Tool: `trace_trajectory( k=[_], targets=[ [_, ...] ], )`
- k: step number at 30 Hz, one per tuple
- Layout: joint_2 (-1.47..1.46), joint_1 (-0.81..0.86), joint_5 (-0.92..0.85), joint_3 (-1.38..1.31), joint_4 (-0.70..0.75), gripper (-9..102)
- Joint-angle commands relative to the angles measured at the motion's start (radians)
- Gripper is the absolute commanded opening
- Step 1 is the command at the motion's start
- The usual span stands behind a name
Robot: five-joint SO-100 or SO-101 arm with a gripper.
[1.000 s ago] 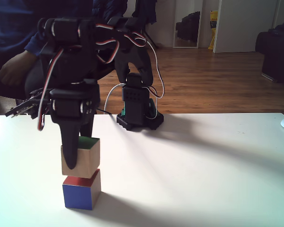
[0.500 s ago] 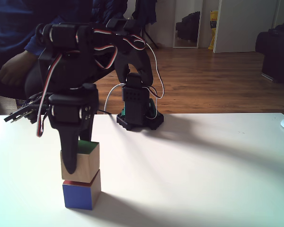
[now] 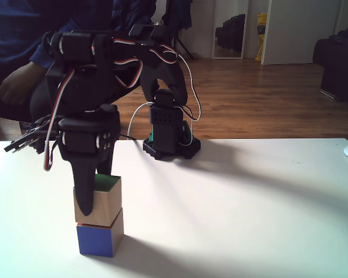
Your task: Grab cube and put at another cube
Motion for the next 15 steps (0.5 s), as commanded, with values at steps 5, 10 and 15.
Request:
trace_trajectory(
  k=[5, 10, 15],
  targets=[
    [0.009, -0.020, 0.025, -0.025, 0.002, 40],
    [0.028, -0.029, 0.034, -0.014, 0.002, 40],
    [0.118, -0.048, 0.046, 0.025, 0.002, 40]
  ],
)
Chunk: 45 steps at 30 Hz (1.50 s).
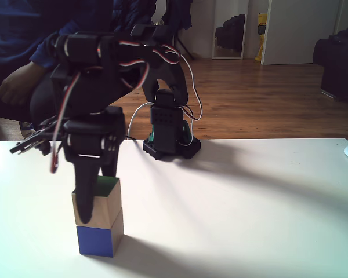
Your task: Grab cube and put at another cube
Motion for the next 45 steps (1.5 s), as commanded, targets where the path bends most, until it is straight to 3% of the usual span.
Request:
trace_trajectory(
  k=[1, 16, 23, 31, 35, 39, 45],
  targets=[
    [0.141, -0.025, 0.005, 0.037, 0.006, 40],
    [1.253, -0.232, 0.075, 0.709, -0.020, 36],
    [1.790, -0.336, 0.123, 1.184, -0.216, 33],
    [1.939, -0.298, 0.051, 1.509, -0.387, 31],
    [2.065, -0.282, 0.023, 1.720, -0.483, 23],
    [2.278, -0.330, 0.040, 1.905, -0.477, 11],
    [2.278, -0.351, 0.075, 2.052, -0.540, 0]
  ],
)
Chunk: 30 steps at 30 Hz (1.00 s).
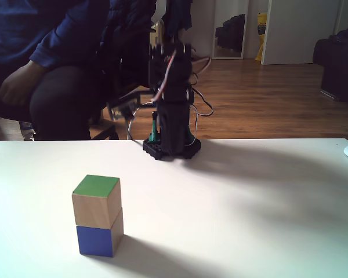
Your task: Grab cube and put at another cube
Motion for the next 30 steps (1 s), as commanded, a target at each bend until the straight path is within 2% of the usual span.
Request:
trace_trajectory(
  k=[1, 7, 18, 30],
  targets=[
    [0.008, -0.017, 0.035, 0.051, -0.028, 0],
    [0.008, -0.052, 0.064, 0.164, -0.080, 0],
    [0.008, -0.089, 0.023, 0.155, 0.002, 0],
    [0.008, -0.086, 0.015, 0.153, 0.005, 0]
  ],
)
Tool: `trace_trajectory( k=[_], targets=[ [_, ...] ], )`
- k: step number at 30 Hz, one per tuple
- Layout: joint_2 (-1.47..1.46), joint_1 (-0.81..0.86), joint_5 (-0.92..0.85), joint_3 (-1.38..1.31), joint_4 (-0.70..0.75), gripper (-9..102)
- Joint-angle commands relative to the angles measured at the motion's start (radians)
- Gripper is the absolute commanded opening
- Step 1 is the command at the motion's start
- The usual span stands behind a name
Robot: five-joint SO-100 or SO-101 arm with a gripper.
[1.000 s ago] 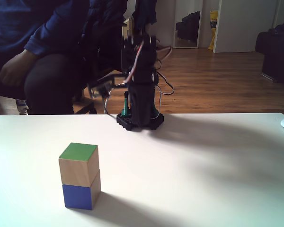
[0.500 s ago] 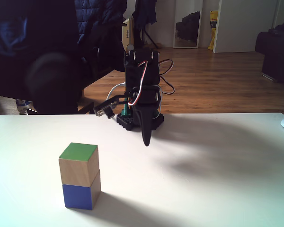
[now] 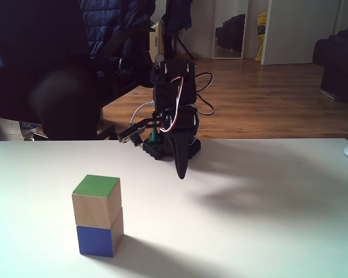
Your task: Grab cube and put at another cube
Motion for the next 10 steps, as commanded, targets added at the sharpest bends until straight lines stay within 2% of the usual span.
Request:
trace_trajectory(
  k=[1, 10],
  targets=[
    [0.009, -0.005, -0.002, -0.021, 0.005, 0],
    [0.009, 0.005, -0.003, -0.021, 0.005, 0]
  ],
)
